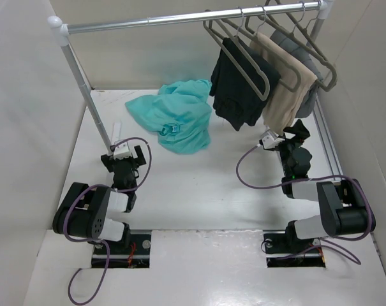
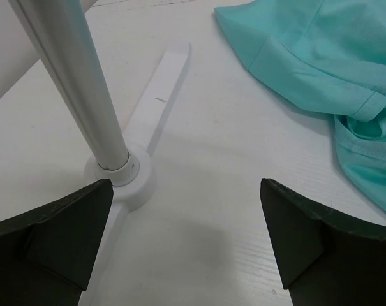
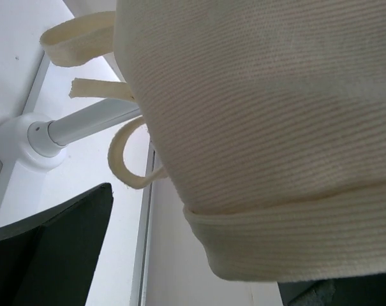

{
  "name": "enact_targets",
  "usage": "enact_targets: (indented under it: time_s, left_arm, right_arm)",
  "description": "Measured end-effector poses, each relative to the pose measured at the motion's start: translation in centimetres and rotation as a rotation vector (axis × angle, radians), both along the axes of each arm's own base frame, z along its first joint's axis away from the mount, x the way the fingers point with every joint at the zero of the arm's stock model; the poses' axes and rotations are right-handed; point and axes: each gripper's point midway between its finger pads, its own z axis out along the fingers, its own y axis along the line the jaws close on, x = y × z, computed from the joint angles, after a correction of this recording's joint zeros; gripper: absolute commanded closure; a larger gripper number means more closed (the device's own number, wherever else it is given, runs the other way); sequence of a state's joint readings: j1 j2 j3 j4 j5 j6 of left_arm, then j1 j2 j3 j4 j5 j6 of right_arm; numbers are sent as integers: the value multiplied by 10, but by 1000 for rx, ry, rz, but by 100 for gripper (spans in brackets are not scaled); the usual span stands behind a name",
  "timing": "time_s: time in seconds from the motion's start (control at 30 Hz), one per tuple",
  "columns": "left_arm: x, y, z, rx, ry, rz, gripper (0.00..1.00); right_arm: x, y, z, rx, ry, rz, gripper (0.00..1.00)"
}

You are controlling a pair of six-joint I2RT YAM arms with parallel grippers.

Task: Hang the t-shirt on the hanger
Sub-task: Move the tshirt to the center of the board

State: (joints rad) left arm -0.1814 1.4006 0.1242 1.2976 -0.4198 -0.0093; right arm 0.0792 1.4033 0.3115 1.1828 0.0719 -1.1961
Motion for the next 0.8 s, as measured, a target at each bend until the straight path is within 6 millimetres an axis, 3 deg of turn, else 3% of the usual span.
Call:
enact_targets:
  time_s: [0.2,0.37,0.43,0.53,0.6,0.67,0.8]
  left_arm:
    - [1,-2,0,0,1,-12,1]
    - [-14,-29,-15,77,56,-227,1]
    - [-16,-50,4,131,-2,-366,1]
    - [-27,-86,71,283,-229,-580,1]
    - [-40,-109,100,438,-328,-716,1]
    - [-50,-126,110,544,-358,-817,1]
    - [-61,-139,89,709,-308,-924,1]
  right_arm:
    - [0,0,0,0,0,0,0]
    - [0,2,-3,-8,29,14,0]
    - [1,6,3,-16,43,27,0]
    - [6,12,20,-9,55,45,0]
    - [8,21,33,-4,57,68,0]
    - [7,34,38,-7,71,100,0]
    - [2,65,22,-40,175,174,0]
